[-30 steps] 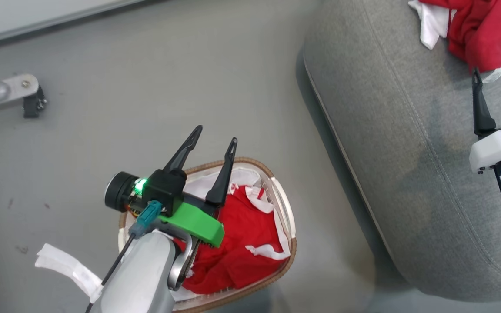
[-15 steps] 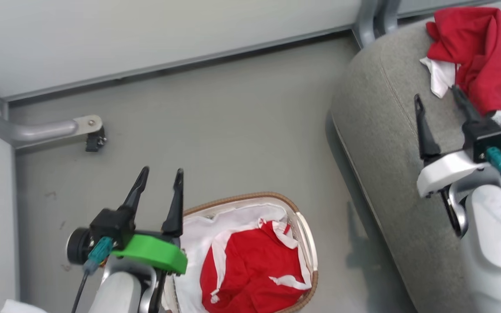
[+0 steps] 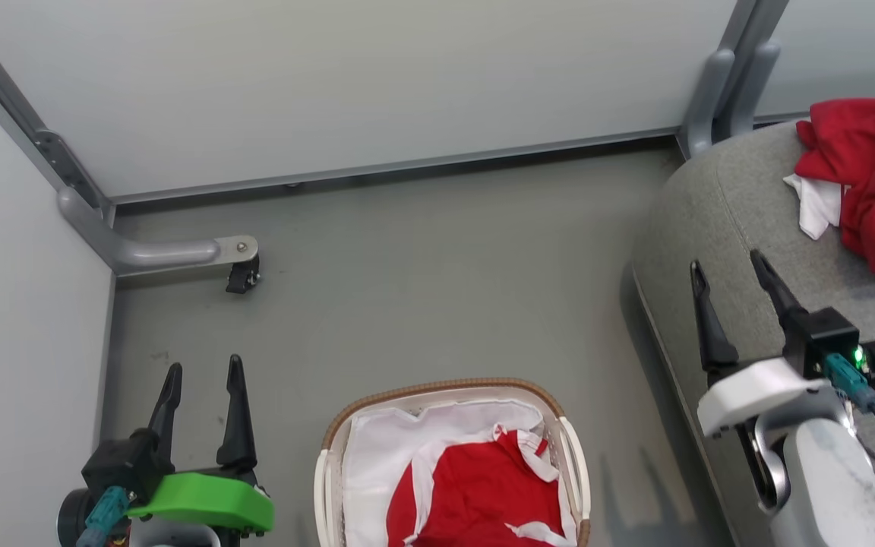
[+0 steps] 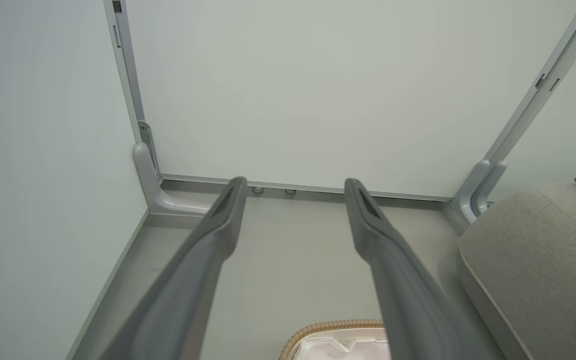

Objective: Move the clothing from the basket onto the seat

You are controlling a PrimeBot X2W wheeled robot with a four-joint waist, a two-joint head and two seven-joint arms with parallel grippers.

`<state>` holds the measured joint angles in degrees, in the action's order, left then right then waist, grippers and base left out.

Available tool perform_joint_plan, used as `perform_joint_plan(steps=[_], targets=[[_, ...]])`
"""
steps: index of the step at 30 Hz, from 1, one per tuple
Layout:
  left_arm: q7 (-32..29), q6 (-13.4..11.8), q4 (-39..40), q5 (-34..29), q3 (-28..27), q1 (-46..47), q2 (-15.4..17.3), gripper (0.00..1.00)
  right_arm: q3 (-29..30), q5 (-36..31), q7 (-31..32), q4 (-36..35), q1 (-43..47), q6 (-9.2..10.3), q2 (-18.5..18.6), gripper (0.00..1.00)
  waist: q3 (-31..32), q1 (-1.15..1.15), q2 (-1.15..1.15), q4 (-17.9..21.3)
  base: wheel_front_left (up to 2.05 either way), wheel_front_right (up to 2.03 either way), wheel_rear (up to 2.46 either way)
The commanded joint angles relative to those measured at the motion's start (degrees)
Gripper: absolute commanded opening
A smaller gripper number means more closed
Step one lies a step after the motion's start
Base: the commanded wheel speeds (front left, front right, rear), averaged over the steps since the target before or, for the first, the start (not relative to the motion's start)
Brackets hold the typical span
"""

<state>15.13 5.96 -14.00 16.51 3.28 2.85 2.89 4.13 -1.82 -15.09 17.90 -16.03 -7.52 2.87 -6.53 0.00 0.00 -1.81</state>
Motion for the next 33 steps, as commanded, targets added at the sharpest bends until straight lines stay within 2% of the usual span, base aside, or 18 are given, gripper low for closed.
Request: perform_joint_plan(steps=[1,11,33], targets=[[0.03,-0.31,0.18,0.10,-0.36,-1.35,0.01,1.00,-0.14,2.09,-0.11,-0.42,2.35,0.06,0.11,1.00,1.77,0.00,0.00,-1.10,0.00,0.00,0.00],[0.03,-0.90,0.15,0.85,-0.51,-5.11,0.02,1.00,-2.26,6.43,-0.11,-1.14,9.77,0.06,0.12,1.00,4.51,0.00,0.00,-0.99,0.00,0.00,0.00],[0.03,-0.34,-1.22,0.09,0.15,-4.35,0.03,1.00,-3.78,6.84,-0.11,0.12,10.11,0.06,0.11,1.00,4.68,0.00,0.00,-0.96,0.00,0.00,0.00]])
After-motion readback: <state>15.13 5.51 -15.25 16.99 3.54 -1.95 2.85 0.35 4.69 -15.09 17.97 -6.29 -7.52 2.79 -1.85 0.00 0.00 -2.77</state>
